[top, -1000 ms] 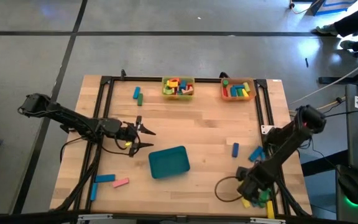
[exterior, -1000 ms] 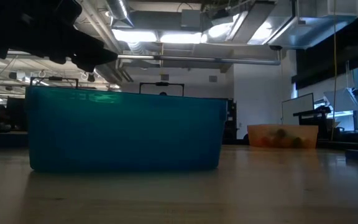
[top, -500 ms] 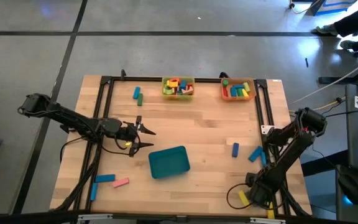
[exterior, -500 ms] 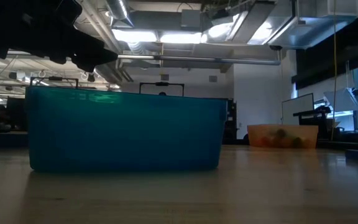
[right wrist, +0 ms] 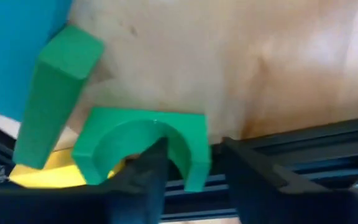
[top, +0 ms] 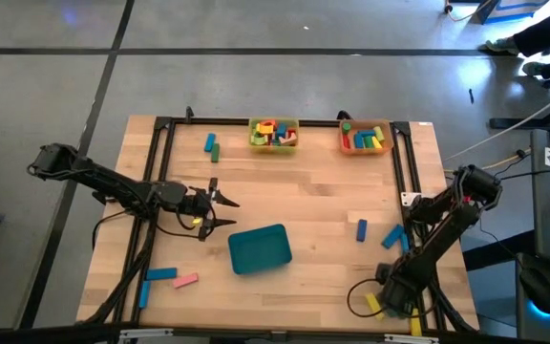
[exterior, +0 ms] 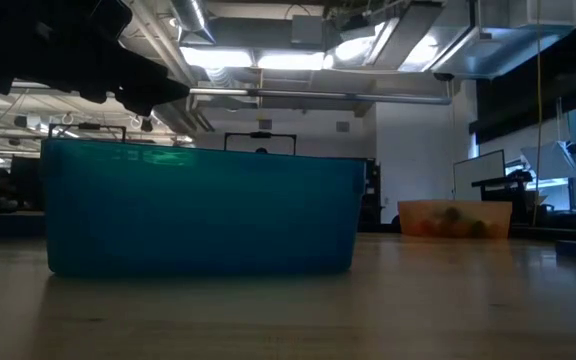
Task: Sort blocks by size
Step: Put the green arch block into the yellow bin
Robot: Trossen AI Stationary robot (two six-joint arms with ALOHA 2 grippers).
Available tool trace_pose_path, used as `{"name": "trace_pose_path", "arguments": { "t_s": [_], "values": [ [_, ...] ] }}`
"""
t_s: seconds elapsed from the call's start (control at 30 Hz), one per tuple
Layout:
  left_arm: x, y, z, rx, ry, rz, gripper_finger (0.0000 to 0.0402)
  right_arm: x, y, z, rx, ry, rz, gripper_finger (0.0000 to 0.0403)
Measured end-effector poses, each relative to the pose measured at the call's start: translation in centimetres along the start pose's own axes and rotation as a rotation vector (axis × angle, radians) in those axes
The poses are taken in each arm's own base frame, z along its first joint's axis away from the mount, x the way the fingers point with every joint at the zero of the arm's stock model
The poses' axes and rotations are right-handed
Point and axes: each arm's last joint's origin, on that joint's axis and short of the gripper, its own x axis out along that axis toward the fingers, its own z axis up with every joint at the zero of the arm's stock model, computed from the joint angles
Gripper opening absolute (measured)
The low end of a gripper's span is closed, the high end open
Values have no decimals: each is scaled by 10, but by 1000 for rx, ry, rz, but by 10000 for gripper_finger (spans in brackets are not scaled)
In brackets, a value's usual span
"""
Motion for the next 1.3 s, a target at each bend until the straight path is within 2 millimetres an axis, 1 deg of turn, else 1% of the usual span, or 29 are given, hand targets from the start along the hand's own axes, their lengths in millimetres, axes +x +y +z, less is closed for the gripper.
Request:
{"name": "trace_pose_path", "arguments": {
  "t_s": [0.13, 0.2, 0.37, 0.53, 0.63, 0.73, 0.93, 1.07, 1.3],
  "values": [
    [0, 0, 0, 0, 1, 0, 212, 0, 0, 0, -29, 12, -1, 61],
    [0, 0, 0, 0, 0, 0, 212, -2, 1, -1, -37, 20, 10, 35],
    [0, 0, 0, 0, 0, 0, 212, -3, 2, -1, -39, 18, 13, 34],
    [0, 0, 0, 0, 0, 0, 212, -14, 2, 5, -26, 4, 0, 44],
    [0, 0, 0, 0, 0, 0, 212, -27, -1, 11, -33, 0, -4, 38],
    [0, 0, 0, 0, 0, 0, 212, -42, -7, 17, -31, -11, -29, 37],
    [0, 0, 0, 0, 2, 0, 212, -78, -22, 32, -11, -122, -25, 38],
    [0, 0, 0, 0, 2, 0, 212, -104, -34, 46, 9, -297, -18, 37],
    [0, 0, 0, -4, 1, 0, 212, -146, -59, 77, 78, -661, -133, 39]
  ]
}}
